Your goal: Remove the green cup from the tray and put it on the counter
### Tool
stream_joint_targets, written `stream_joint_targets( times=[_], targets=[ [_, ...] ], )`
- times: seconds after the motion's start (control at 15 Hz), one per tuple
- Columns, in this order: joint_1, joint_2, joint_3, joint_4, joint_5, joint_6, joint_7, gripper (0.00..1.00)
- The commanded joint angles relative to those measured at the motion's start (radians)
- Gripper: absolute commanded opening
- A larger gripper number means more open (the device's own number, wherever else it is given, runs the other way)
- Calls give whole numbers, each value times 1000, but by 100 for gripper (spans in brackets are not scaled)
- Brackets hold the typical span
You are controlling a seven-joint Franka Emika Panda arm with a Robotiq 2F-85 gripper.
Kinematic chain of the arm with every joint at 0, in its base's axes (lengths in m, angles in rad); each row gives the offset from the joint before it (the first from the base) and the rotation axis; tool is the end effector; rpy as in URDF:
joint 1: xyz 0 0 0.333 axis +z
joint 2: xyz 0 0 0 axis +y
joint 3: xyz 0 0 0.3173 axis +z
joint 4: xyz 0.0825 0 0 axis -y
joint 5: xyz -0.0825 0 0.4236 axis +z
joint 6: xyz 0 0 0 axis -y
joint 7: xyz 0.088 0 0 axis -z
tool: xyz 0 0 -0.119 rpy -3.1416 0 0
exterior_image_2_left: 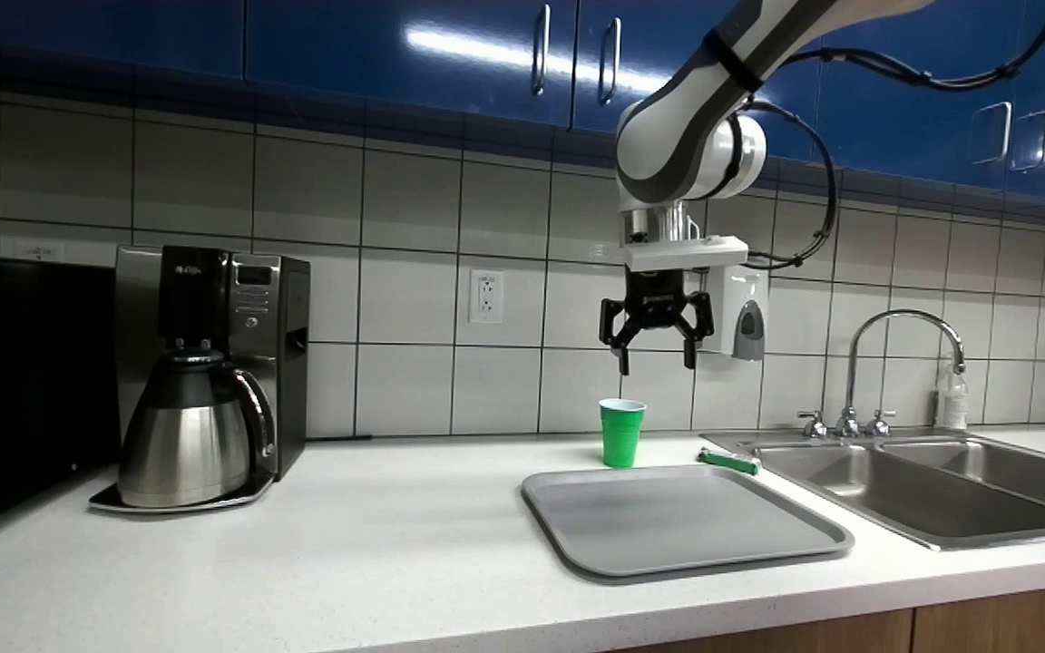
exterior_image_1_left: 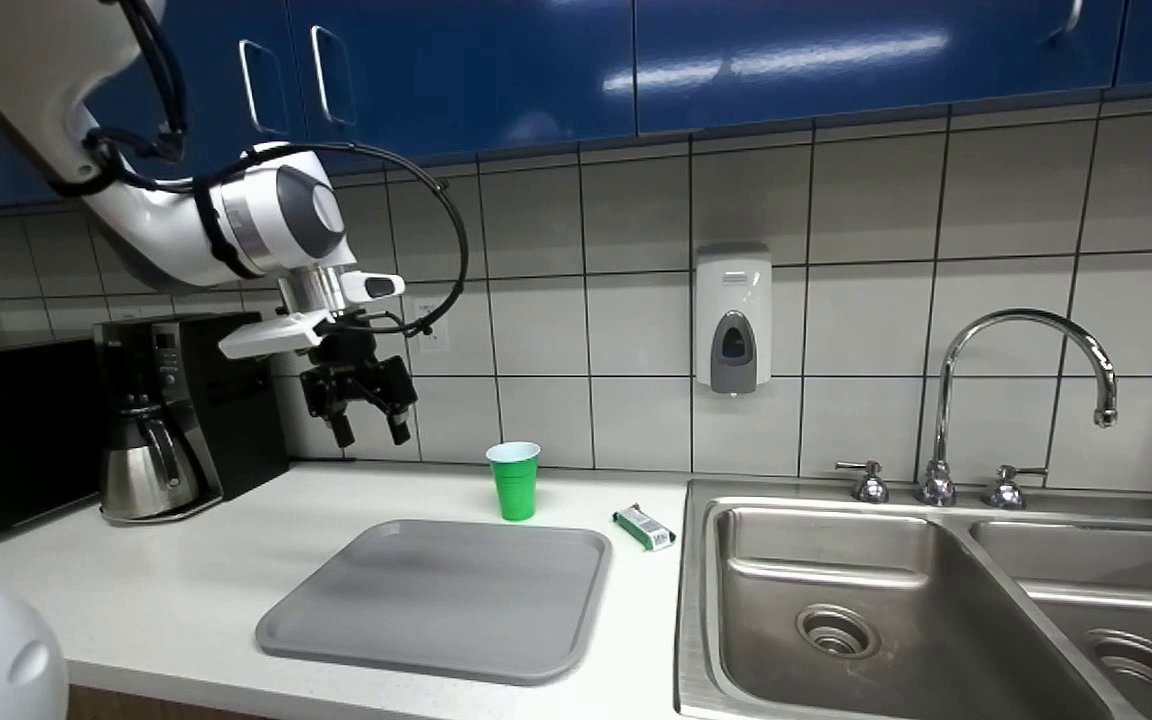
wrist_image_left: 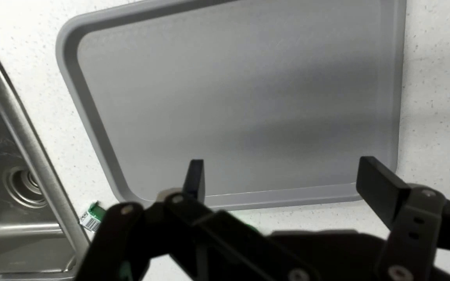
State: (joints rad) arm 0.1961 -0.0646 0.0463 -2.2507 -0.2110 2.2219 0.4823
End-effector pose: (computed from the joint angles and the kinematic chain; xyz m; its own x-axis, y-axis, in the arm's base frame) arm 0.5342 0.1232 0.3628 0.9890 -0.1066 0.1023 -0.1206 -0.9824 0.1428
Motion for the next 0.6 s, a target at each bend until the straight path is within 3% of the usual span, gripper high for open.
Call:
stream_joint_targets(
  times=[0.0,0.2,0.27,0.53],
  targets=[
    [-36,-115,45,-83,-9,-43,26,100],
    [-51,-177,53,-124,15,-56,-5,100],
    [-54,-103,60,-74,10,-34,-1,100],
    [-63,-148,64,-107,13,-37,-3,100]
  ],
)
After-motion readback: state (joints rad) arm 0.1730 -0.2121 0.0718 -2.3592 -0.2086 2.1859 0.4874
